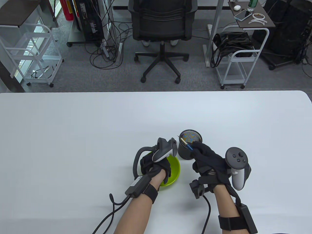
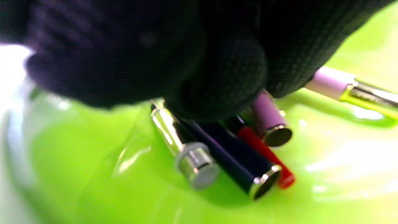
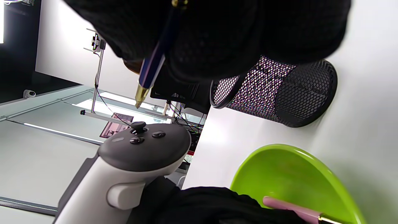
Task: Assemble fountain pens from components
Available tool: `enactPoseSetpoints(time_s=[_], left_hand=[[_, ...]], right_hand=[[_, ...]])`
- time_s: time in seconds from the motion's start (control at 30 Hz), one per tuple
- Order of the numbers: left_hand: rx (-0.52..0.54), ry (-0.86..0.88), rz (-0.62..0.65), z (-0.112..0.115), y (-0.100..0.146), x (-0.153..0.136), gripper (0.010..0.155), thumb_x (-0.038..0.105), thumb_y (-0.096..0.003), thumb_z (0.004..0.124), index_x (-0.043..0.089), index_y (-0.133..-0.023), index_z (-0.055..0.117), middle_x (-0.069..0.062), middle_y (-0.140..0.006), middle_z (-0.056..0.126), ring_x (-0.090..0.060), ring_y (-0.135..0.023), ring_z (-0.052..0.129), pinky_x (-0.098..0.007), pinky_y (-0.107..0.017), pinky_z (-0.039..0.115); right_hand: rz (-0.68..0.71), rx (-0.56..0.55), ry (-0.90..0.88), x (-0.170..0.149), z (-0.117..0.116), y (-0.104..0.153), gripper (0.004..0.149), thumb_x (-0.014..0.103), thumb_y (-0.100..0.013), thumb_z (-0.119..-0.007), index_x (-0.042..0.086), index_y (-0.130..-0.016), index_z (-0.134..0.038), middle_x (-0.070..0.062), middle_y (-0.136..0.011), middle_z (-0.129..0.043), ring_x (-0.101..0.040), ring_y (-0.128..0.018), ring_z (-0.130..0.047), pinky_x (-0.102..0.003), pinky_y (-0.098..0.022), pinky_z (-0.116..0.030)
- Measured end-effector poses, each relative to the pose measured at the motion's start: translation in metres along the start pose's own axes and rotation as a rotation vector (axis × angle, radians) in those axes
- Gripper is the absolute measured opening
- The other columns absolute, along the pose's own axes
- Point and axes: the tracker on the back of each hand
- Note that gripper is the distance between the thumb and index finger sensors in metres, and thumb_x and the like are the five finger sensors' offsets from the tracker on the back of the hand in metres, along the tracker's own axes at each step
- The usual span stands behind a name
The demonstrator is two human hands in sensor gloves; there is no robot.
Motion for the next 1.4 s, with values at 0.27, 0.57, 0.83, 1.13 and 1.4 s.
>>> enactPoseSetpoints(time_s=[0.27, 0.57, 0.83, 1.13, 1.4], left_hand=[[-0.014, 0.019, 0.006, 0.000, -0.001, -0.002, 0.047, 0.042, -0.0482, 0.087, 0.001, -0.069, 0.094, -0.007, -0.043, 0.106, -0.017, -0.016, 0.102, -0.045, -0.017, 0.087], [-0.014, 0.030, -0.014, -0.016, 0.003, -0.017, 0.041, 0.040, -0.0488, 0.086, 0.007, -0.069, 0.097, -0.003, -0.041, 0.107, -0.013, -0.008, 0.099, -0.040, -0.010, 0.086], [-0.049, -0.096, -0.068, -0.010, 0.001, -0.015, 0.047, 0.045, -0.0470, 0.090, 0.005, -0.069, 0.098, -0.003, -0.040, 0.109, -0.010, -0.003, 0.098, -0.037, -0.004, 0.085], [-0.063, -0.082, -0.058, -0.004, -0.002, -0.012, 0.046, 0.045, -0.0471, 0.089, 0.006, -0.069, 0.097, -0.002, -0.041, 0.107, -0.012, -0.007, 0.099, -0.039, -0.007, 0.086], [-0.037, -0.014, -0.025, -0.002, -0.004, -0.013, 0.048, 0.041, -0.0468, 0.089, 0.005, -0.077, 0.092, -0.004, -0.050, 0.105, -0.015, -0.014, 0.100, -0.041, -0.013, 0.086]], right_hand=[[0.000, 0.000, 0.003, 0.000, 0.000, 0.000, 0.050, 0.034, -0.047, -0.079, 0.015, -0.093, -0.078, -0.011, -0.072, -0.091, -0.018, -0.027, -0.096, -0.045, -0.027, -0.088], [0.004, -0.001, -0.008, 0.001, 0.000, 0.000, 0.050, 0.034, -0.047, -0.078, 0.015, -0.093, -0.077, -0.011, -0.073, -0.091, -0.018, -0.028, -0.096, -0.045, -0.027, -0.088], [0.005, 0.003, 0.004, 0.001, 0.000, 0.000, 0.050, 0.034, -0.047, -0.079, 0.015, -0.093, -0.078, -0.011, -0.072, -0.092, -0.018, -0.027, -0.097, -0.045, -0.027, -0.088], [-0.002, 0.007, 0.016, 0.000, -0.002, 0.000, 0.050, 0.034, -0.047, -0.079, 0.014, -0.093, -0.078, -0.011, -0.072, -0.091, -0.018, -0.027, -0.097, -0.045, -0.027, -0.088], [-0.008, 0.014, 0.028, -0.001, -0.004, -0.001, 0.050, 0.034, -0.047, -0.079, 0.014, -0.093, -0.077, -0.011, -0.073, -0.091, -0.018, -0.028, -0.097, -0.045, -0.027, -0.088]])
Point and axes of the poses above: the tracker on the back of each hand, its own x axis roughly to the thumb side, its own y axis roughly from the fingertips to the wrist, z = x × y
